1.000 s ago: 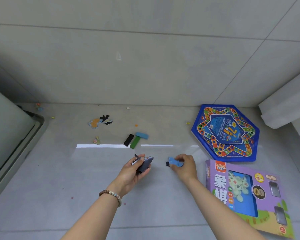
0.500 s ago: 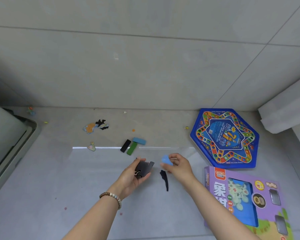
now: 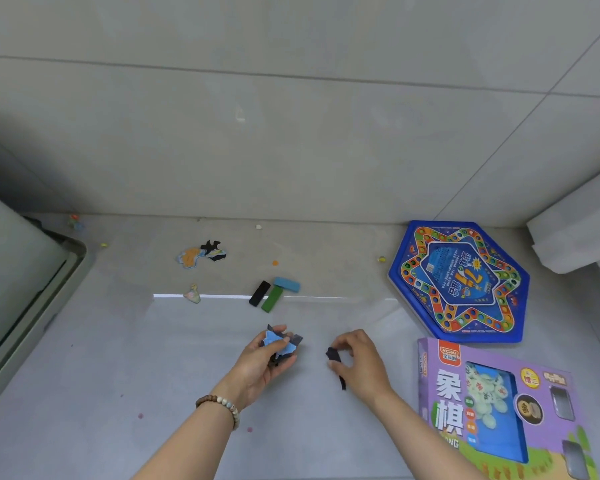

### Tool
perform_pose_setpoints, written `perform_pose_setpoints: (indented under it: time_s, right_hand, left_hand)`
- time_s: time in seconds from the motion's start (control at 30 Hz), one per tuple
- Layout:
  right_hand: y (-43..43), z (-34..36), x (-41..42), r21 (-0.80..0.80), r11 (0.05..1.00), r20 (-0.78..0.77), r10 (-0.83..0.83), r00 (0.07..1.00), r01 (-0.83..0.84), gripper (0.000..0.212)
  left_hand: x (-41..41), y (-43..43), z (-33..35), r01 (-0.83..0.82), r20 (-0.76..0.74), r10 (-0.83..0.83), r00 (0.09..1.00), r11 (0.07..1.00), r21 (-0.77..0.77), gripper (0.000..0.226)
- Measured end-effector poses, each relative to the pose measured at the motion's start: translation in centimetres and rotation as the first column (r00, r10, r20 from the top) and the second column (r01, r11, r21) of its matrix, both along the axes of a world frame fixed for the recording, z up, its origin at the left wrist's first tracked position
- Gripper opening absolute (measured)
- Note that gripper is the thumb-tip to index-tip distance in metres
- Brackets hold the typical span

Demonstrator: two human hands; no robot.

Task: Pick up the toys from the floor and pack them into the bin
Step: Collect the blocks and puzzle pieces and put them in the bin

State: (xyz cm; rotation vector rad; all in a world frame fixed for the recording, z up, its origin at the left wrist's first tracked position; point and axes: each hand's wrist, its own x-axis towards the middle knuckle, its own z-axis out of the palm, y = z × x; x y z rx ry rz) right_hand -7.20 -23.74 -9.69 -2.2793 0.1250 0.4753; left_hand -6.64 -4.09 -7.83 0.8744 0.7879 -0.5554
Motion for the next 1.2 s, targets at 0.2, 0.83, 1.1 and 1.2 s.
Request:
perform_pose_setpoints:
  time_s: [0.2,0.83,1.1,1.2]
  right_hand:
    - [3.3,2.3,2.0,0.325,0.881,-0.186,-0.297,0.937,0.343,0.026]
    - [14.3,0.8,10.4,-0.126,0.970,-0.091,-0.219,0.972,0.207,0.074]
    - [16.8,0.3,10.1,-0.213,0.944,-0.007,-0.259,0.966,0.251,0.061]
    - [16.0,0.1,10.2,-0.198,0.963,0.002,-0.184,0.983,0.181,0.050]
  left_hand:
    - [0.4,2.0,0.9,-0.099,-0.053,0.097,0.994,0.994,-0.039,0.034]
    - [3.3,11.4,0.2,-0.135,0.035,0.132,0.991,0.986,0.098,0.020]
    - [3.1,12.6,0.8,-0.149,0.045,0.147,0.988,0.987,0.060,0.022]
    - [3.0,13.0,1.0,-0.156,0.053,0.153,0.987,0.986,0.065,0.023]
